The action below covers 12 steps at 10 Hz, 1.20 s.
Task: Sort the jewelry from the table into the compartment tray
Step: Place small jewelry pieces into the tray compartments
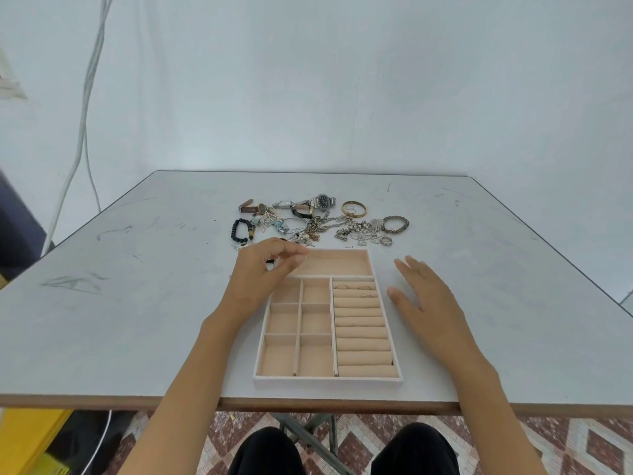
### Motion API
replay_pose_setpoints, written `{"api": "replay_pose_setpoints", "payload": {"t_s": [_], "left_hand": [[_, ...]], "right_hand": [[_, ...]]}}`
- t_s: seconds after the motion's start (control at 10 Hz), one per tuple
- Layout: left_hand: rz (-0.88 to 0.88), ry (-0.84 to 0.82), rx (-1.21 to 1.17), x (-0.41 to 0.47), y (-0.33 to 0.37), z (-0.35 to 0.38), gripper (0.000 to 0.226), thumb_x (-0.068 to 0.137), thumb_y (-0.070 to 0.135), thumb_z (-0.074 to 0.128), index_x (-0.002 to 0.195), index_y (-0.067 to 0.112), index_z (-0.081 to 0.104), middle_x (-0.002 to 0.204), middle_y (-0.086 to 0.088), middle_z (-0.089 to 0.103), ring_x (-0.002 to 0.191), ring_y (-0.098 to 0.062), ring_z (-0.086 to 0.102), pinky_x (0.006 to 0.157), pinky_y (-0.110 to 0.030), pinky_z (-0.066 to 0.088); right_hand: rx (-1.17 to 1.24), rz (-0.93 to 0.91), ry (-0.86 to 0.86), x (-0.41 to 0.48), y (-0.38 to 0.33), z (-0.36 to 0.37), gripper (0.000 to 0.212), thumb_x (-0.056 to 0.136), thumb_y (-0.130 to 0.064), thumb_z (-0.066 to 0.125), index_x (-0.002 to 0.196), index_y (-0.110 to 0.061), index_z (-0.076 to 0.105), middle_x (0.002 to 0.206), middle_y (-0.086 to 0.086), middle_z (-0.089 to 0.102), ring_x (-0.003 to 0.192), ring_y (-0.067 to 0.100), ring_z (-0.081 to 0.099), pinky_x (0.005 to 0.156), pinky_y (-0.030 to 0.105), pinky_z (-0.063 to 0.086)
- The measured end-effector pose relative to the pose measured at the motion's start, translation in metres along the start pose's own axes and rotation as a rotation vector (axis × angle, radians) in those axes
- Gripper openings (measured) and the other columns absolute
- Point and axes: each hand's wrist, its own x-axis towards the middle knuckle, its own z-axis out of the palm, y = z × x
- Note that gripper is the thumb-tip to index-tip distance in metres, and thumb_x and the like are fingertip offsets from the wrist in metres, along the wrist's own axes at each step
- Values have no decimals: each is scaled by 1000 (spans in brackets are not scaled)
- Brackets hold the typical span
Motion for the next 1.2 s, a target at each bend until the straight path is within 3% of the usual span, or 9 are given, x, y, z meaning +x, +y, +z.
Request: {"api": "replay_pose_setpoints", "payload": {"t_s": [0.1, 0.3, 0.4, 0.6, 0.7, 0.9, 1.0, 1.2], "left_hand": [[-24, 5, -43, -2, 7, 1, 13, 82, 13, 72, 94, 16, 75, 82, 5, 72, 84, -6, 63, 78, -8, 43], [-55, -47, -86, -1, 23, 9, 13, 75, 10, 78, 83, 20, 75, 74, 11, 72, 75, 0, 63, 79, -8, 44], [-26, -129, -20, -1, 35, 19, 12, 73, 15, 81, 81, 22, 76, 71, 13, 71, 75, -2, 65, 78, -7, 44], [83, -246, 182, 6, 43, 27, 9, 72, 24, 81, 80, 25, 77, 74, 9, 72, 74, -2, 66, 80, -30, 52], [128, -257, 220, 5, 43, 26, 8, 73, 24, 80, 81, 23, 78, 73, 9, 73, 74, -3, 66, 77, -29, 52], [128, -287, 215, 3, 45, 26, 6, 73, 22, 79, 78, 22, 77, 76, 11, 74, 76, -3, 65, 87, -30, 47], [73, -303, 178, 3, 45, 29, 9, 73, 15, 80, 80, 20, 78, 75, 8, 74, 75, -3, 65, 78, -25, 52], [40, -324, 182, 1, 48, 29, 9, 74, 11, 79, 81, 17, 78, 77, 3, 74, 79, -3, 63, 75, -14, 48]], "right_hand": [[-228, 26, -161, -8, 4, 3, 59, 100, -49, 23, 153, -29, 6, 160, -11, -3, 147, 8, -8, 120, 38, -5], [-347, 27, -205, -7, 2, 6, 58, 100, -50, 12, 153, -29, 0, 160, -8, -8, 147, 11, -11, 120, 41, -7], [-350, 22, -193, -7, 2, 6, 58, 100, -50, 12, 153, -29, 1, 161, -8, -7, 147, 11, -10, 120, 41, -7], [-323, 24, -179, -8, 1, 6, 58, 100, -50, 14, 153, -29, 4, 161, -8, -5, 147, 10, -9, 120, 40, -7], [-321, 23, -177, -8, 1, 6, 58, 100, -50, 15, 153, -29, 5, 161, -8, -4, 147, 10, -8, 120, 40, -6], [-314, 26, -177, -7, 1, 5, 58, 100, -50, 16, 153, -29, 5, 161, -8, -4, 147, 10, -8, 120, 40, -6], [-310, 25, -177, -7, 1, 5, 58, 100, -50, 16, 153, -29, 6, 161, -8, -3, 148, 10, -8, 120, 40, -6], [-308, 23, -174, -8, 1, 5, 58, 100, -51, 16, 153, -29, 6, 161, -8, -3, 147, 10, -8, 120, 40, -6]]}}
